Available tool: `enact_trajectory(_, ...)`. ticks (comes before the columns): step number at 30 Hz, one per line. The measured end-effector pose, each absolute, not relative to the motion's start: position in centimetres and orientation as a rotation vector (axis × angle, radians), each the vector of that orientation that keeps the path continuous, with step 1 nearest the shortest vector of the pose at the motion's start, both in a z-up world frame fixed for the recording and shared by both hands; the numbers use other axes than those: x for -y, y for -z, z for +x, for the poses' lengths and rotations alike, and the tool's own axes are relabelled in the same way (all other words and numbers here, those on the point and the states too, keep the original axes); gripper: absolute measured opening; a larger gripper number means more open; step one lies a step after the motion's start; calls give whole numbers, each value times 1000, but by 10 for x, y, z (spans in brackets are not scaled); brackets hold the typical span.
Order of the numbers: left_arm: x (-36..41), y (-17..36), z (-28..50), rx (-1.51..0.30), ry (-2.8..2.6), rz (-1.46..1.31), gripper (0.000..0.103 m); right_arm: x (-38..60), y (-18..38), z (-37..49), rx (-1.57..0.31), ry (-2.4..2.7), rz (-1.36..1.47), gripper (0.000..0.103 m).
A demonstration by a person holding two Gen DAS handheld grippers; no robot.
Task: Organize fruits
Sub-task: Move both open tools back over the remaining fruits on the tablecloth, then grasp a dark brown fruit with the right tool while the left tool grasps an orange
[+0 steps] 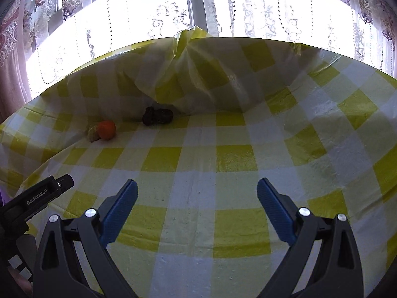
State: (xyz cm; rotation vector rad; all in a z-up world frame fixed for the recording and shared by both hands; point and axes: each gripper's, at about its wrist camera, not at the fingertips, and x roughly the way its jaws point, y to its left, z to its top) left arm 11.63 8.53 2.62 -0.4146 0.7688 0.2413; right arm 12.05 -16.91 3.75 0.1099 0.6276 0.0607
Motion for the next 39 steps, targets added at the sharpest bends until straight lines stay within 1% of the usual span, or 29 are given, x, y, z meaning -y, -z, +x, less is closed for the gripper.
enact_trajectory(4, -89, -22, 131, -796, -235, -460, 94, 178, -31, 153, -678, -112, 168, 97)
enact_trajectory(7, -87, -23, 136, -779, -233, -462, 94, 178, -29, 179, -696, -140, 183, 97)
enact_trajectory(10, -83, -26, 141, -752, -230, -441, 94, 173, -30, 207, -702, -136, 164, 97)
enact_trajectory(13, -82, -28, 148, -743, -257, -437, 94, 158, -27, 235, -749, -181, 126, 97)
enact_trajectory(15, -86, -28, 152, -736, -272, -455, 94, 142, -25, 252, -771, -216, 74, 94)
enact_trajectory(18, -90, -28, 152, -724, -310, -478, 94, 122, -24, 281, -789, -240, 11, 83)
enact_trajectory(20, -92, -29, 149, -710, -314, -486, 94, 116, -19, 303, -832, -234, -5, 71)
enact_trajectory(22, -92, -30, 147, -701, -318, -490, 94, 111, -12, 323, -896, -242, -18, 65)
enact_trajectory(26, -92, -31, 146, -690, -324, -491, 94, 106, -12, 350, -902, -253, -59, 58)
enact_trajectory(28, -92, -30, 145, -687, -324, -489, 94, 100, -12, 359, -902, -270, -86, 57)
enact_trajectory(30, -92, -30, 146, -686, -325, -488, 94, 93, -12, 363, -900, -287, -117, 49)
enact_trajectory(31, -92, -30, 146, -685, -326, -488, 94, 90, -12, 362, -894, -284, -132, 40)
enact_trajectory(35, -94, -29, 151, -682, -330, -487, 94, 95, -17, 342, -869, -340, -72, 39)
enact_trajectory(39, -93, -30, 171, -699, -312, -462, 94, 120, -18, 293, -858, -370, 73, 39)
